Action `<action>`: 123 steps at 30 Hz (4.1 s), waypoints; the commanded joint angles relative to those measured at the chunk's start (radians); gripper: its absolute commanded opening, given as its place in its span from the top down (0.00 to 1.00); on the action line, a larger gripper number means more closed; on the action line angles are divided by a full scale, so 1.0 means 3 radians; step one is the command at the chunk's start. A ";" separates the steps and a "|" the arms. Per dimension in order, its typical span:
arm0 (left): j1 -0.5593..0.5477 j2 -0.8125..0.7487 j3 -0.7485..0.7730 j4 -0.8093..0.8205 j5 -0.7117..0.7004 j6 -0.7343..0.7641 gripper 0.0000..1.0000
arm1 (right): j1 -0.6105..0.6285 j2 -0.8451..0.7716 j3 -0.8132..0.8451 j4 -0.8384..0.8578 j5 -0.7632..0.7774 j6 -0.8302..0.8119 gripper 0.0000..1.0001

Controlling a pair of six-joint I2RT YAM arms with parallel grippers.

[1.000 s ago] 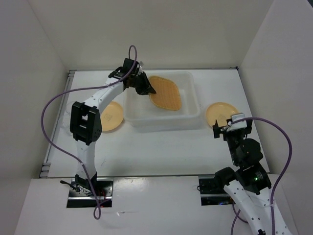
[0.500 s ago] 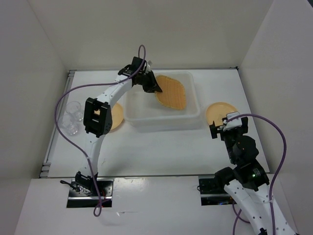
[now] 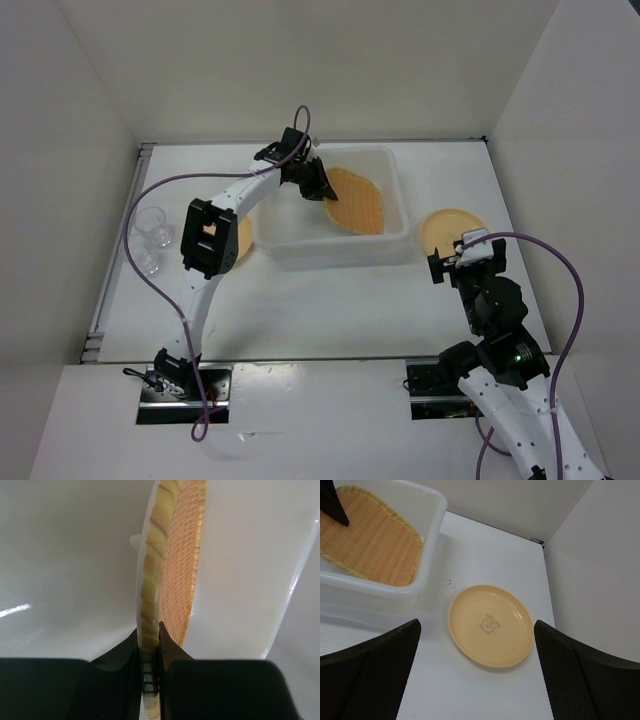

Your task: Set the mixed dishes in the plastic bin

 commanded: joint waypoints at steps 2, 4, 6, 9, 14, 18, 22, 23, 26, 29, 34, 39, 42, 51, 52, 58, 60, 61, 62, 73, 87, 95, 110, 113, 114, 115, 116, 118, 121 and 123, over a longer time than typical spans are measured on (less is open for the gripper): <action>-0.0019 0.0044 0.0119 0.0203 0.0075 -0.0061 0.96 | 0.0032 0.0035 -0.0006 0.0069 0.0022 -0.0018 0.02; -0.0019 0.0044 0.0155 0.0172 0.0075 -0.0025 0.92 | 0.0032 0.0035 -0.0006 0.0069 0.0022 -0.0018 0.02; -0.0019 0.0080 0.0155 0.0172 0.0040 0.0006 0.86 | 0.0032 0.0070 -0.0006 0.0069 0.0022 -0.0018 0.02; -0.0019 0.0080 0.0155 0.0172 0.0009 0.0036 0.70 | 0.0032 0.0101 -0.0006 0.0069 0.0022 -0.0018 0.02; -0.0019 0.0080 0.0124 0.0142 -0.0022 0.0103 0.18 | 0.0032 0.0132 -0.0006 0.0069 -0.0008 -0.0018 0.02; -0.0019 0.0080 0.0088 0.0111 -0.0093 0.0134 0.06 | 0.0032 0.0198 0.0025 0.0039 -0.0008 -0.0018 0.02; -0.0019 -0.0093 0.0017 0.0111 -0.0313 0.0134 0.00 | 0.0032 0.0275 0.0091 -0.0073 -0.0385 -0.0048 0.02; -0.0019 -0.0140 -0.0019 0.0111 -0.0430 0.0164 0.00 | 0.0032 0.0310 0.0127 -0.0074 -0.0387 -0.0049 0.02; -0.0019 -0.0329 -0.0019 0.0080 -0.0594 0.0200 0.00 | -0.0014 0.0473 0.0259 -0.0104 -0.0295 -0.0049 0.02; -0.0019 -0.0508 0.0063 -0.0002 -0.0814 0.0312 0.00 | -0.0101 0.0800 0.0637 -0.0307 -0.0315 0.0043 0.02; -0.0080 -0.0544 0.0374 -0.0354 -0.0962 0.0476 0.00 | -0.0162 0.1486 0.1302 -0.0462 -0.0678 0.0283 0.02; -0.0147 -0.0778 0.0676 -0.0793 -0.1468 0.0680 0.00 | -0.0574 0.2099 0.1926 -0.0722 -0.0627 0.0615 0.02; -0.0183 -0.1192 0.0595 -0.0861 -0.1831 0.0844 0.00 | -0.1283 0.2677 0.2167 -0.0937 -0.0973 0.0647 0.02; -0.0152 -0.2772 -0.1066 -0.0498 -0.1796 0.1095 0.00 | -0.1930 0.3730 0.2290 -0.1204 -0.1675 0.0324 0.02; -0.0152 -0.2966 -0.1138 -0.0498 -0.1796 0.1095 0.00 | -0.2225 0.3959 0.2376 -0.1244 -0.1741 0.0365 0.02; -0.0188 -0.3423 -0.1691 -0.0421 -0.1944 0.1126 0.00 | -0.2724 0.4655 0.2602 -0.1480 -0.1967 0.0049 0.02; -0.0188 -0.3458 -0.1691 -0.0467 -0.1985 0.1126 0.00 | -0.2785 0.4789 0.2648 -0.1526 -0.1921 -0.0023 0.06; -0.0188 -0.3459 -0.1691 -0.0497 -0.2016 0.1126 0.00 | -0.2816 0.4856 0.2648 -0.1526 -0.1890 -0.0069 0.06; -0.0188 -0.3489 -0.1691 -0.0498 -0.2016 0.1126 0.00 | -0.2816 0.4856 0.2648 -0.1495 -0.1890 -0.0105 0.06; -0.0188 -0.3525 -0.1722 -0.0600 -0.1985 0.1028 0.00 | -0.2847 0.5194 0.2321 -0.1112 -0.1921 -0.0166 0.07; -0.0188 -0.3413 -0.1548 -0.0799 -0.2077 0.0926 0.00 | -0.2877 0.5567 0.2111 -0.0805 -0.2232 -0.0100 0.46; -0.0188 -0.3351 -0.1517 -0.0799 -0.2144 0.0957 0.00 | -0.3076 0.5751 0.2269 -0.0851 -0.2233 0.0119 1.00; -0.0188 -0.3382 -0.1619 -0.0672 -0.2282 0.1049 0.00 | -0.3240 0.5005 0.3469 -0.1684 -0.2876 0.0298 1.00; -0.0127 -0.3382 -0.1619 -0.0672 -0.2251 0.1085 0.00 | -0.3180 0.5005 0.3797 -0.1725 -0.3020 0.0503 1.00; -0.0127 -0.3382 -0.1619 -0.0672 -0.2251 0.1120 0.00 | -0.3149 0.4974 0.3879 -0.1761 -0.3055 0.0544 1.00; -0.0127 -0.3412 -0.1619 -0.0672 -0.2251 0.1121 0.00 | -0.3108 0.4974 0.4037 -0.1761 -0.3056 0.0630 1.00; -0.0127 -0.3413 -0.1619 -0.0672 -0.2251 0.1121 0.00 | -0.3032 0.4974 0.4115 -0.1761 -0.3056 0.0667 1.00; -0.0096 -0.3448 -0.1619 -0.0672 -0.2282 0.1121 0.00 | -0.2939 0.4944 0.4354 -0.1761 -0.3086 0.0708 1.00; -0.0065 -0.3576 -0.1737 -0.0672 -0.2312 0.1085 0.00 | -0.2669 0.4979 0.4666 -0.1730 -0.3244 0.0708 1.00; 0.0011 -0.3612 -0.1803 -0.0672 -0.2312 0.1003 0.00 | -0.2439 0.5055 0.4780 -0.1791 -0.3580 0.0647 1.00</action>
